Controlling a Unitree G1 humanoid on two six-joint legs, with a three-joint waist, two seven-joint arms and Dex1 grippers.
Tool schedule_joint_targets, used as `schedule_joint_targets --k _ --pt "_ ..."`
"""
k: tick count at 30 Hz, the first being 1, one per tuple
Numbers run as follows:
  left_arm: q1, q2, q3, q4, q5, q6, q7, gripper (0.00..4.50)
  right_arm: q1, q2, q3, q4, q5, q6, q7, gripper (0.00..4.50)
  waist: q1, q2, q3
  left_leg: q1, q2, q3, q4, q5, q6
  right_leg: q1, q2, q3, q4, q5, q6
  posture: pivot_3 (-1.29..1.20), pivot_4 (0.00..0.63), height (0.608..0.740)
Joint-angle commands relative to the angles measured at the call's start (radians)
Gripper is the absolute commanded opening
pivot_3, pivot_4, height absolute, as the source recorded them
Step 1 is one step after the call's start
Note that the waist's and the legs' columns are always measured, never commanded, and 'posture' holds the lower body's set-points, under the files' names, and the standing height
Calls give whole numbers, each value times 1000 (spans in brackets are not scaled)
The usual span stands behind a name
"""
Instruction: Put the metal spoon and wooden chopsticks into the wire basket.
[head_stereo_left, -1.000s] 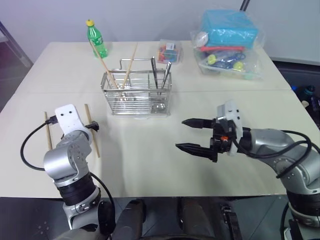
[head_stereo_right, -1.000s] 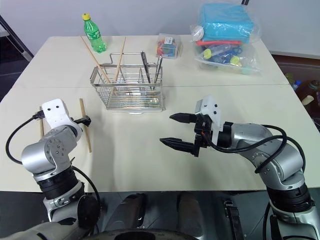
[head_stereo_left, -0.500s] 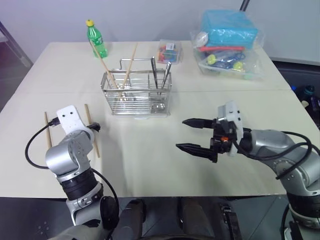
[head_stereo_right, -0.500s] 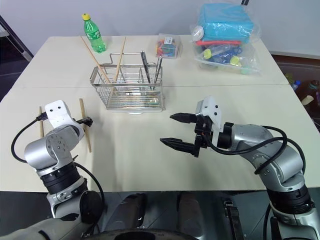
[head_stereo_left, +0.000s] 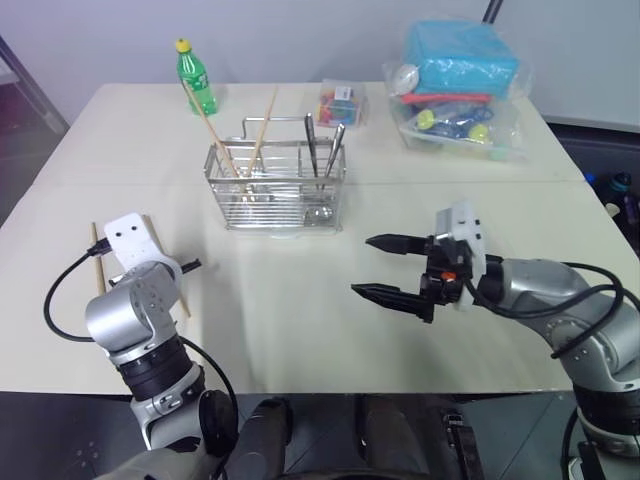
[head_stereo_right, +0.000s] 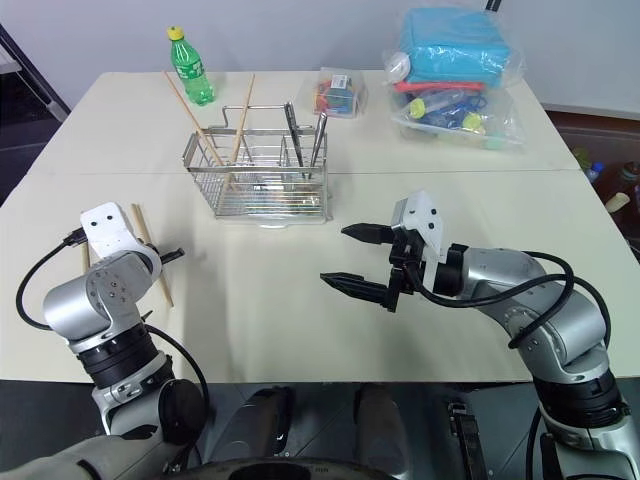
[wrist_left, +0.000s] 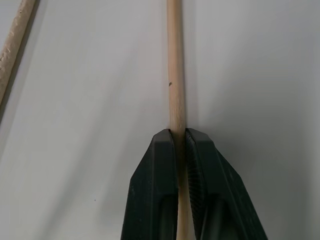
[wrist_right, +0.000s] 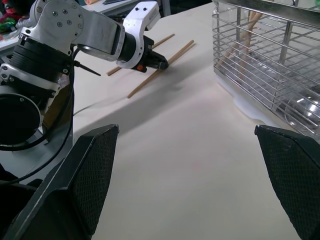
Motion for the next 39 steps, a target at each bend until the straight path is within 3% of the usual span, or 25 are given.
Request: schedule_joint_targets --k 1,12,17,23,27,35,39 --pt "-15 8 22 -22 2 8 -1 32 -16 0 -21 -21 12 -12 0 4500 0 0 0 0 0 0 0 0 0 0 0 0 0 0 0 0 150 740" --pt "-58 90 -24 -44 -2 -81 -37 32 -41 -15 -29 -13 24 4 10 4500 -1 -1 0 0 0 0 0 0 0 0 0 0 0 0 0 0 150 740" --pt "-133 271 -43 -19 -84 -348 -226 32 -60 2 -28 -17 7 -17 -1 4500 -3 -2 1 0 0 0 0 0 0 -1 0 0 1 0 0 0 150 740" --pt "-193 464 -14 139 -209 -599 -461 32 -43 42 -17 -30 -24 -56 -43 4500 -4 -2 1 0 0 0 0 0 -1 -1 0 0 1 0 0 0 150 740" --pt "-245 545 5 242 -327 -732 -623 32 -24 79 -2 -42 -50 -84 -73 4500 -4 -2 1 -1 0 0 0 0 -1 -2 0 0 1 0 0 0 150 740" --pt "-372 546 29 492 -576 -853 -851 32 -7 185 57 -24 -137 -169 -135 4500 -8 -2 1 -1 0 0 1 0 0 -2 0 0 2 0 0 0 150 740" --pt "-412 530 10 626 -626 -910 -922 32 -1 240 93 -9 -188 -218 -162 4500 -11 -2 1 -1 0 0 1 0 0 -2 0 0 2 0 0 0 150 740"
